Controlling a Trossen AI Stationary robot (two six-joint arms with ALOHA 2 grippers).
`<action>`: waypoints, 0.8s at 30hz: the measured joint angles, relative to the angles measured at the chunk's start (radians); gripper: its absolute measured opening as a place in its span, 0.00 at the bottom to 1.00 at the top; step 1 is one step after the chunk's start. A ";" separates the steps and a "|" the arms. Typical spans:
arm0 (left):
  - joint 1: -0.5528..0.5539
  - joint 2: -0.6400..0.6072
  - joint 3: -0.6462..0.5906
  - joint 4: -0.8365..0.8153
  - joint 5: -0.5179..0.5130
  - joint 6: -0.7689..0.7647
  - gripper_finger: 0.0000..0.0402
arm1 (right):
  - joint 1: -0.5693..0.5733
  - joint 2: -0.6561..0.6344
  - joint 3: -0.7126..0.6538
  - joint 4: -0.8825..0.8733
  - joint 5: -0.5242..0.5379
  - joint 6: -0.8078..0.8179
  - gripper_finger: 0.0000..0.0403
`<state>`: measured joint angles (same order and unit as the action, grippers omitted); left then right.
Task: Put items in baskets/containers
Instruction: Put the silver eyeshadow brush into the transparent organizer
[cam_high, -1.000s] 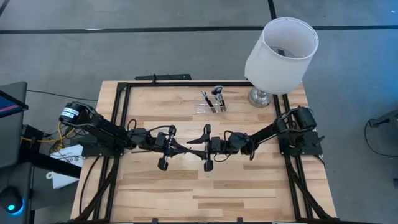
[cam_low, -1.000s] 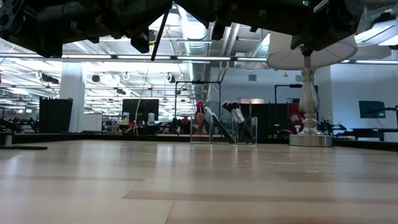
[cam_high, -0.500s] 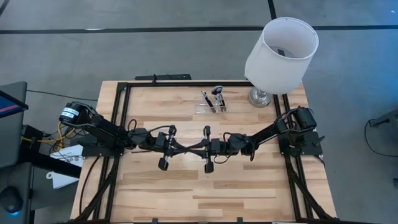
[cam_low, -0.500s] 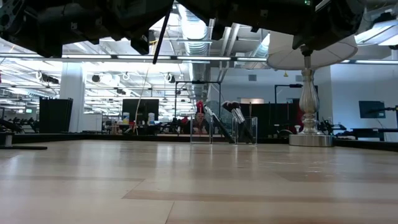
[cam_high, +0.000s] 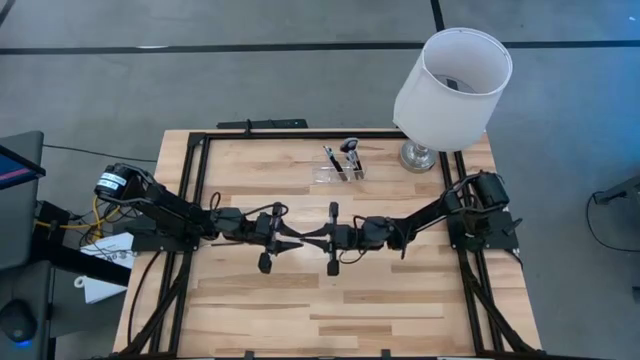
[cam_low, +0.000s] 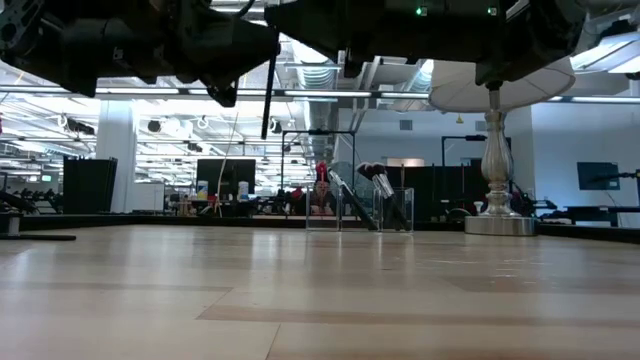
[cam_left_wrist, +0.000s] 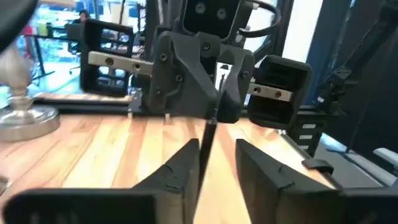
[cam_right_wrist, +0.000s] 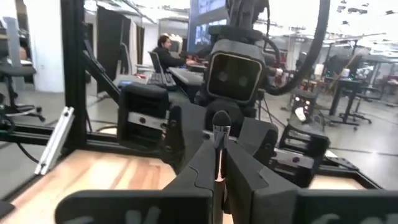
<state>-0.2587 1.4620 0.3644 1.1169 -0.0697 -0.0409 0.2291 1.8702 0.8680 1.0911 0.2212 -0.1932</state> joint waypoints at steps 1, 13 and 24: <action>0.000 -0.006 -0.008 -0.007 -0.010 -0.001 0.26 | 0.000 0.000 0.000 -0.009 0.017 -0.003 0.01; -0.001 -0.336 -0.251 -0.022 -0.264 -0.028 0.41 | -0.157 -0.198 -0.006 -0.389 0.122 -0.012 0.02; 0.003 -0.427 -0.334 -0.021 -0.296 -0.047 0.37 | -0.510 -0.236 -0.006 -0.489 0.008 0.097 0.02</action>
<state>-0.2558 1.0348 0.0299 1.0963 -0.3660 -0.0879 -0.2811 1.6347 0.8619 0.6018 0.2290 -0.0958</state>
